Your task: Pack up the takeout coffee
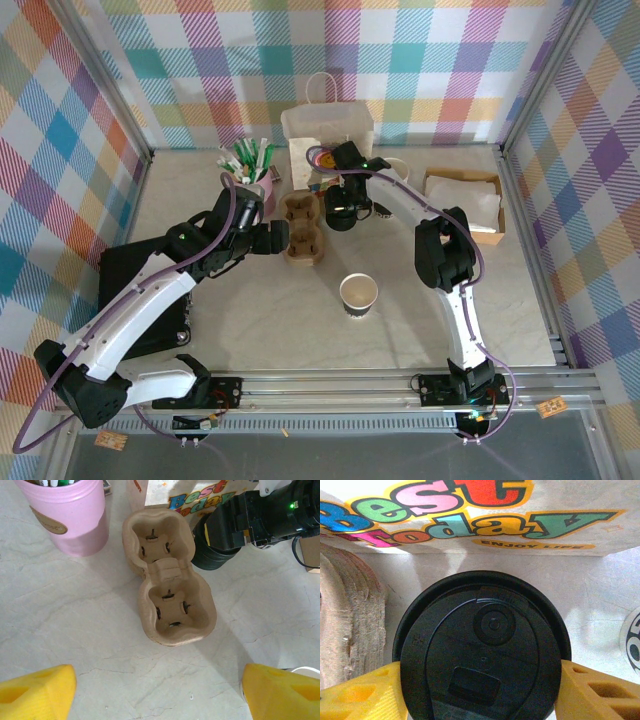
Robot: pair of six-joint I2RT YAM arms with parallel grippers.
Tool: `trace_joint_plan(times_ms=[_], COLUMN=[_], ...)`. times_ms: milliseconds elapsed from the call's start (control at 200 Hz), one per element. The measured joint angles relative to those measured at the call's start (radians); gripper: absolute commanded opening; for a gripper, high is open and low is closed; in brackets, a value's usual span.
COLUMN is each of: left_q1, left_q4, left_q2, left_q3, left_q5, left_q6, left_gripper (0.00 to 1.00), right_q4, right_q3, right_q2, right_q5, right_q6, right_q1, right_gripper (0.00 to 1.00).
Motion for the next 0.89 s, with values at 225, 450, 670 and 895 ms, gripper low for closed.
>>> trace_joint_plan(times_ms=[225,450,670,895], left_q1=[0.0,0.0,0.0,0.0], left_q4=[0.0,0.0,0.0,0.002], left_q2=[0.0,0.0,0.0,0.001], left_q3=[-0.008,-0.008,-0.008,-0.008], left_q5=[0.0,0.0,0.0,-0.001], left_q6=[0.0,-0.001,-0.002,-0.023], left_gripper=[0.86,0.86,0.86,0.86], right_q4=[0.0,0.006,0.031,0.05], right_q3=[-0.019,-0.053,-0.08,-0.122], right_q2=[-0.015,-0.039,-0.054,-0.094], right_q5=[0.0,-0.002,-0.012,-0.029], right_q6=[0.0,0.001,0.009,0.031], right_q1=[0.0,0.0,0.0,0.0], right_gripper=[0.55,0.52,0.49,0.48])
